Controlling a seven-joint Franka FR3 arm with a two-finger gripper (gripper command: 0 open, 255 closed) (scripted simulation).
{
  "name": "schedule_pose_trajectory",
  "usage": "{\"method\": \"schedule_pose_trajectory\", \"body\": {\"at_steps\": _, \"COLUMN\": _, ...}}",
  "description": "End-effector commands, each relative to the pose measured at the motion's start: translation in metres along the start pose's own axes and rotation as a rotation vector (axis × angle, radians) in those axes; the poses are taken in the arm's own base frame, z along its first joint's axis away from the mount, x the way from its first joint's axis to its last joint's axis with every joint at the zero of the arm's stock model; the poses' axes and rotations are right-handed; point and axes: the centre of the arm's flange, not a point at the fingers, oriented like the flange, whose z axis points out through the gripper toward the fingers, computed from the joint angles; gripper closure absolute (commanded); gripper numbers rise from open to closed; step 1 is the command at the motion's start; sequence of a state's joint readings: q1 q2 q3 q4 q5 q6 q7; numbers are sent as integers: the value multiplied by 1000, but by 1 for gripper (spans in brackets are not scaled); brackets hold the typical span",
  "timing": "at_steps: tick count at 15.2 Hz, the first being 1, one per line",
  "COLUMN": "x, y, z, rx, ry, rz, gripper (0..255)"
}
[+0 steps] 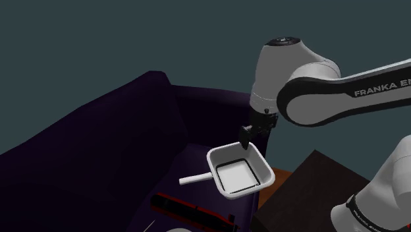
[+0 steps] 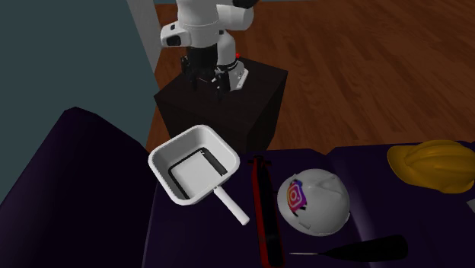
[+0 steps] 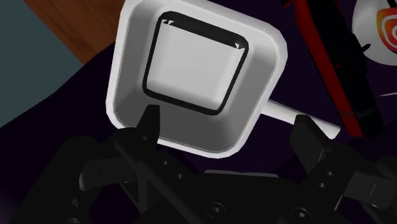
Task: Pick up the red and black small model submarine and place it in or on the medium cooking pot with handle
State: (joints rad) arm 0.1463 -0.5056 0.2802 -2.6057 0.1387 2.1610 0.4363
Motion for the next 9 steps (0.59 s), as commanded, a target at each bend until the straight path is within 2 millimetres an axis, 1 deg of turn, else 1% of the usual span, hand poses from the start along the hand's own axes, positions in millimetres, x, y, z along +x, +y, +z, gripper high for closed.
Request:
{"method": "schedule_pose_trajectory", "body": {"at_steps": 1, "x": 2, "y": -21, "z": 20, "rx": -3, "ry": 4, "rz": -5, "gripper": 0}}
{"method": "schedule_pose_trajectory", "body": {"at_steps": 9, "x": 1, "y": -98, "z": 94, "rx": -21, "ry": 18, "rz": -27, "gripper": 0}}
